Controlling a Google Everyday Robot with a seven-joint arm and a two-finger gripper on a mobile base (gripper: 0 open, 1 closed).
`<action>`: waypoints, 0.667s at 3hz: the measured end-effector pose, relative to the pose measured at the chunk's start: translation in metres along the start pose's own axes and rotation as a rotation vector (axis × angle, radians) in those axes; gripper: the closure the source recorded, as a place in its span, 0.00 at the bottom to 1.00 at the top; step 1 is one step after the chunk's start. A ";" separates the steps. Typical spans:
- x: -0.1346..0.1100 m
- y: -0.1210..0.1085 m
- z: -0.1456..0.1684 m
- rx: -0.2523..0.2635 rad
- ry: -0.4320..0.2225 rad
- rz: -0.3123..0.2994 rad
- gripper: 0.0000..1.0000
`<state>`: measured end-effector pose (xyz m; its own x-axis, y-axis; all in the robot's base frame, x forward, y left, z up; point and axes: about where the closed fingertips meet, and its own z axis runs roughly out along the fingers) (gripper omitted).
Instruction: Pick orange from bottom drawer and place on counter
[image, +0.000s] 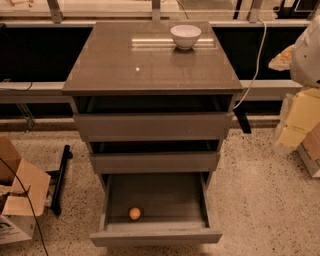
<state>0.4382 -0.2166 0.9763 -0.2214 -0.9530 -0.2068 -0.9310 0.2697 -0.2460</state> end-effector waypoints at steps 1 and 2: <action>0.000 0.000 0.000 0.000 0.000 0.000 0.00; -0.001 -0.008 0.023 -0.017 -0.016 0.067 0.00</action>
Offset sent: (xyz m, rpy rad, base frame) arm 0.0452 0.0040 -0.0651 0.1222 0.0854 -0.1798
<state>0.4524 -0.2150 0.9569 -0.2791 -0.9304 -0.2376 -0.9189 0.3306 -0.2152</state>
